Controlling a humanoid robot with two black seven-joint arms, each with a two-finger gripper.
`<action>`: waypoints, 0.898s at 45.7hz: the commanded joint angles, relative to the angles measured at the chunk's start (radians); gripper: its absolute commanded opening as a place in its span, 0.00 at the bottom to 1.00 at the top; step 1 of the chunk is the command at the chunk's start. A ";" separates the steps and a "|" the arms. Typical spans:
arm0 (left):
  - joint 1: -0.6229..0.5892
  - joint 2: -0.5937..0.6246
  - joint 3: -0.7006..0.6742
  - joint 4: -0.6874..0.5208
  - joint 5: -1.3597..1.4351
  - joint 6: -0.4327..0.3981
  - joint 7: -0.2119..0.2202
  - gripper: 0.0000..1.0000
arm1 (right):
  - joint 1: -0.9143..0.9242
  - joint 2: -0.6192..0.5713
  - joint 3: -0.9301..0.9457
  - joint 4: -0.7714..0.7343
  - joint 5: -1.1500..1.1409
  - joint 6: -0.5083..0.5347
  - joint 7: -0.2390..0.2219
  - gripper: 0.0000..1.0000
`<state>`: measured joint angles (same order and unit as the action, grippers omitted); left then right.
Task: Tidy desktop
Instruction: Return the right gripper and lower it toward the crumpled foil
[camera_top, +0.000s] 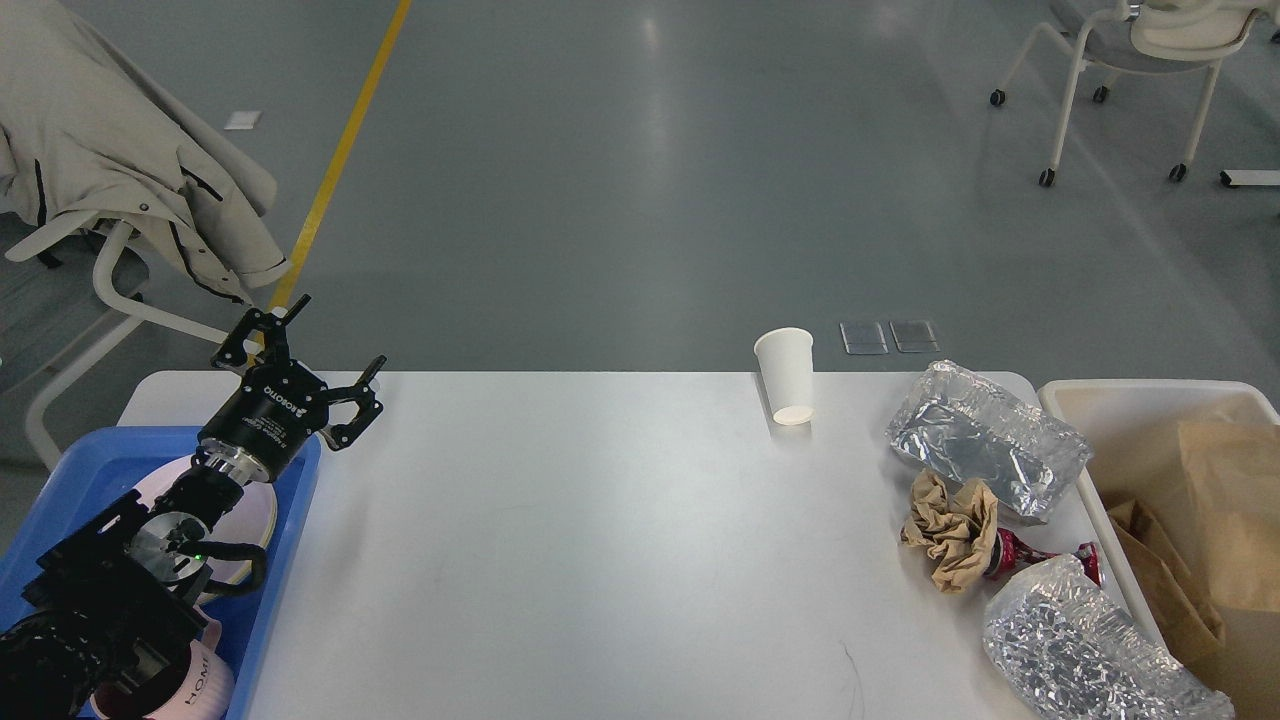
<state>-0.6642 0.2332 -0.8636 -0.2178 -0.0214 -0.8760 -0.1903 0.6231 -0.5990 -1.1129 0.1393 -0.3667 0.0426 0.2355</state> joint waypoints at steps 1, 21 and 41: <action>0.000 0.000 0.000 0.000 0.000 0.000 0.000 1.00 | -0.016 0.015 0.011 -0.003 0.008 -0.021 0.001 0.78; 0.000 0.000 -0.002 0.000 0.000 0.000 0.000 1.00 | 0.517 -0.226 0.055 0.674 -0.027 0.003 0.016 1.00; 0.000 0.000 0.000 0.000 0.000 0.000 0.000 1.00 | 1.986 -0.272 -0.084 1.208 -0.207 0.917 0.019 1.00</action>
<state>-0.6642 0.2332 -0.8644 -0.2178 -0.0215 -0.8760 -0.1903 2.1672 -0.9372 -1.2158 1.3346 -0.5731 0.8278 0.2500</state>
